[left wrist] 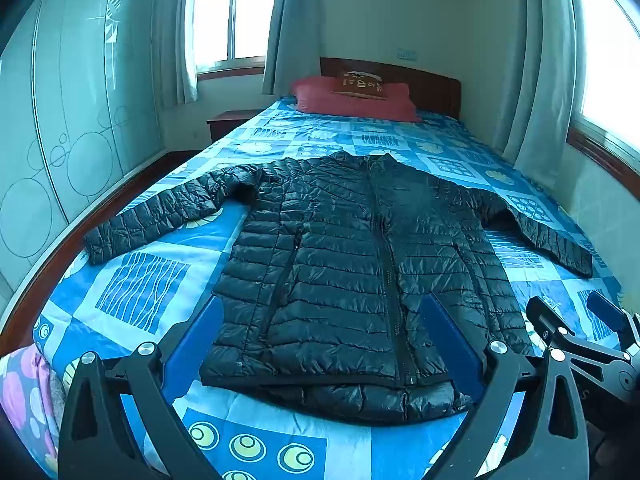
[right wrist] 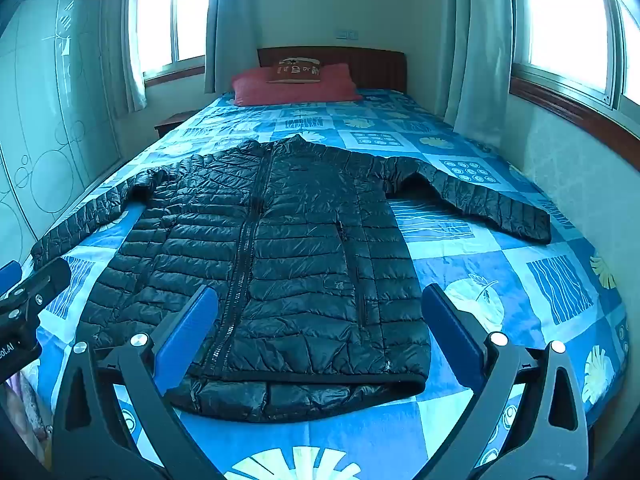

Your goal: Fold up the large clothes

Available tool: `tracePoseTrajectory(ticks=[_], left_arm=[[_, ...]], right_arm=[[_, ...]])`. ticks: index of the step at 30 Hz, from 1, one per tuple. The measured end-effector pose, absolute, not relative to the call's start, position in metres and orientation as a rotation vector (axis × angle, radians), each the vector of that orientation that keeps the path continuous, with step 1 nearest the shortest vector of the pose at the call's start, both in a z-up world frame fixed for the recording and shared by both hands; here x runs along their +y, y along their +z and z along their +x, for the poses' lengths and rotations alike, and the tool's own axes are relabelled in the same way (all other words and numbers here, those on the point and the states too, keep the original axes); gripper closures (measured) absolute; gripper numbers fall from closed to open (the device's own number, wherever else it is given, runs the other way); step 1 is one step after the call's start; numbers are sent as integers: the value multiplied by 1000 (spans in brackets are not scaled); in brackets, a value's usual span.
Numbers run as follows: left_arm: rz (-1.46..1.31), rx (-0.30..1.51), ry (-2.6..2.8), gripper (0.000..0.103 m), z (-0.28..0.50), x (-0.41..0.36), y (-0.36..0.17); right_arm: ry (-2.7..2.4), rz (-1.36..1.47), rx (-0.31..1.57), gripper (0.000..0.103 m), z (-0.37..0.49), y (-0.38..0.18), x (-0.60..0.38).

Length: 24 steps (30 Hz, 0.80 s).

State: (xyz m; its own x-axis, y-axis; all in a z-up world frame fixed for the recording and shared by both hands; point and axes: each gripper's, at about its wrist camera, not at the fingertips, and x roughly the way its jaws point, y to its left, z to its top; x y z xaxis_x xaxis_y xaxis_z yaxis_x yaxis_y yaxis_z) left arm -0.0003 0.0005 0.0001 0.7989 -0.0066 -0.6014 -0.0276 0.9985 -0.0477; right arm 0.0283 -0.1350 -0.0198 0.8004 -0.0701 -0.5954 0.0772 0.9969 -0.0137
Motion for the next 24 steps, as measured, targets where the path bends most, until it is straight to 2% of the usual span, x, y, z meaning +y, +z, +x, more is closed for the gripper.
tracePoseTrajectory(ticks=[24], left_arm=[[-53,678,23,5,1,3,-7]], right_arm=[[-78,10,638,2,26,-20,-132]])
